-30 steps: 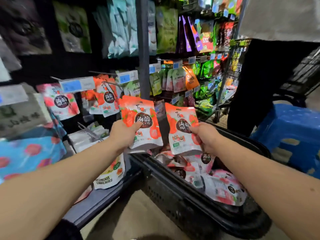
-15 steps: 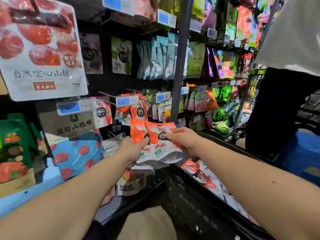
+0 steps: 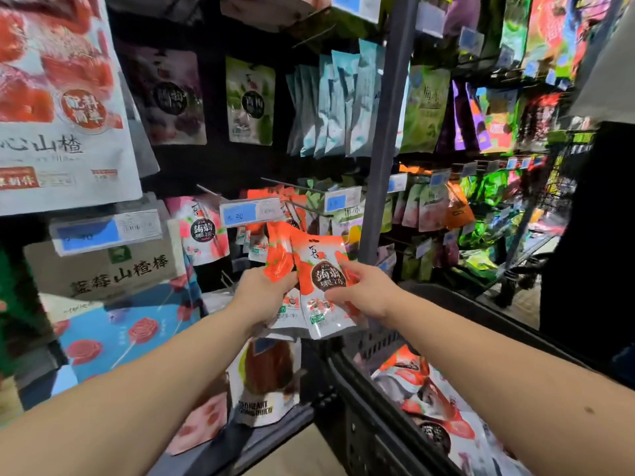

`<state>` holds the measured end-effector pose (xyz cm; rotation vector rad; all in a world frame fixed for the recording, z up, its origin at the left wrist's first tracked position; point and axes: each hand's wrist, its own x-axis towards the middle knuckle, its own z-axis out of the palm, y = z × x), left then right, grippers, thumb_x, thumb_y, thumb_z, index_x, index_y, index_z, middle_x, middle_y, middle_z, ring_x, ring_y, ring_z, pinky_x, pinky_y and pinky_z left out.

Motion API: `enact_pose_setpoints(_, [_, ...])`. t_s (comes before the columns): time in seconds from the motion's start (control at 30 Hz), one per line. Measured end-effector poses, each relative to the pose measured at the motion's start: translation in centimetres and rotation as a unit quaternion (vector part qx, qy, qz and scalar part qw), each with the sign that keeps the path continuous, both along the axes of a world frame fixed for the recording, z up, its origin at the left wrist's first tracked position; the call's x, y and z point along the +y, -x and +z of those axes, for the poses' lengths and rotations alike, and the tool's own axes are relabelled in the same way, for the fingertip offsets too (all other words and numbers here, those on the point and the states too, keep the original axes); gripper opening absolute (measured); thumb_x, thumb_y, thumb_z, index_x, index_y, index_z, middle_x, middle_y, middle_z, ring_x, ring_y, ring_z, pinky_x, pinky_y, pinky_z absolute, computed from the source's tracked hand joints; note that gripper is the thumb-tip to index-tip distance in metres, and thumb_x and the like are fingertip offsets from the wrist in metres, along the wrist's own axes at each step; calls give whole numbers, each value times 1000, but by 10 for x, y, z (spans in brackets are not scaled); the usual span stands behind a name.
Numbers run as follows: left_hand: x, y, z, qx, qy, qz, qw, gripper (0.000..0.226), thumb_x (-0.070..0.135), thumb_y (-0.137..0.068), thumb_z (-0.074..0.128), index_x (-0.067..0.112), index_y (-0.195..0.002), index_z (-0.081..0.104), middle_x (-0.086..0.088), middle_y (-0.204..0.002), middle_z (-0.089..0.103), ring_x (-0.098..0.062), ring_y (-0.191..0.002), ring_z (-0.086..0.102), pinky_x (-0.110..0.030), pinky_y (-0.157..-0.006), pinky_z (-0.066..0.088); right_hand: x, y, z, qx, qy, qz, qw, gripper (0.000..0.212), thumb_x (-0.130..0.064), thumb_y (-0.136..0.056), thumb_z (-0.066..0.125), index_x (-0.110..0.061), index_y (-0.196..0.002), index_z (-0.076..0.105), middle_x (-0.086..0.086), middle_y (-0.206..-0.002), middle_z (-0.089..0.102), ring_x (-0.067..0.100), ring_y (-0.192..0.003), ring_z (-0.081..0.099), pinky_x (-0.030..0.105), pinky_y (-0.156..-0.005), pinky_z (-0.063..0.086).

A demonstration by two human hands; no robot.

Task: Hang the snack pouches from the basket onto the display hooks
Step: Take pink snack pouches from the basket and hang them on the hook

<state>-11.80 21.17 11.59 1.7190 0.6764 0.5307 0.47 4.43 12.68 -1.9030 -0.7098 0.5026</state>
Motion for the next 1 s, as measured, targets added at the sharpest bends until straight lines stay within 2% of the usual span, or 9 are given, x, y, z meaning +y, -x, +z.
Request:
enact_pose_setpoints(0.1, [5,-16,-7,-3,-10,18,1000,34,31,-91,74,10,-72,54,5,-41,37,-12,-33,29,-18,-34,23,5,-14,-10,13,-82,-31,996,80,-5,-83,80,-35,-150,48,-3,-126,67,9,-61,57,17,-53,47])
enact_pose_setpoints(0.2, [14,-28,-11,-10,2,33,999,33,35,-90,76,4,-81,65,1,-46,46,-15,-34,36,-18,-33,26,9,-26,-18,5,-145,-56,988,77,-4,-86,76,-39,-149,48,-20,-121,63,13,-84,63,26,-71,56])
enact_pose_setpoints(0.3, [21,-36,-13,-14,-7,50,999,37,37,-89,76,0,-87,70,-4,-60,56,-15,-44,44,-19,-35,32,16,-35,-24,-28,-174,-73,982,76,-9,-88,76,-41,-150,45,-11,-144,54,7,-95,64,30,-89,59])
enact_pose_setpoints(0.43, [28,-44,-16,-11,-16,54,998,30,35,-91,74,7,-83,72,0,-61,62,-14,-47,47,-19,-38,36,30,-51,-29,-15,-194,-95,976,77,-8,-86,78,-33,-151,46,-4,-138,63,12,-115,67,38,-101,56])
enact_pose_setpoints(0.5, [32,-46,-17,5,-17,58,998,28,39,-90,74,16,-76,67,10,-47,55,-14,-46,46,-24,-43,34,36,-54,-29,-12,-193,-103,976,76,-7,-85,78,-28,-151,47,-4,-140,62,12,-117,66,35,-101,55])
enact_pose_setpoints(0.6, [35,-46,-19,13,-11,57,998,27,41,-91,73,17,-78,67,13,-39,50,-16,-45,45,-26,-47,32,39,-56,-29,-22,-180,-108,977,74,-5,-86,77,-25,-151,48,-8,-134,62,0,-105,65,11,-80,55])
enact_pose_setpoints(0.67, [33,-47,-20,13,-2,49,999,27,38,-92,73,17,-77,65,14,-35,46,-10,-37,41,-24,-43,29,39,-58,-32,-21,-182,-116,976,72,-3,-87,76,-22,-151,48,-7,-130,64,-7,-98,63,7,-74,53])
enact_pose_setpoints(0.83, [33,-50,-19,12,-17,35,999,29,36,-92,74,18,-72,62,13,-37,48,-7,-35,41,-24,-43,31,36,-56,-35,-6,-179,-141,974,71,-6,-87,76,-21,-151,48,-16,-113,67,3,-102,67,33,-98,57])
enact_pose_setpoints(1.0, [36,-52,-26,-7,-39,42,998,27,36,-90,76,15,-74,68,3,-62,61,-17,-56,50,-28,-55,38,43,-61,-30,-22,-160,-135,977,71,-8,-89,75,-21,-152,46,-4,-126,67,11,-106,69,38,-97,58])
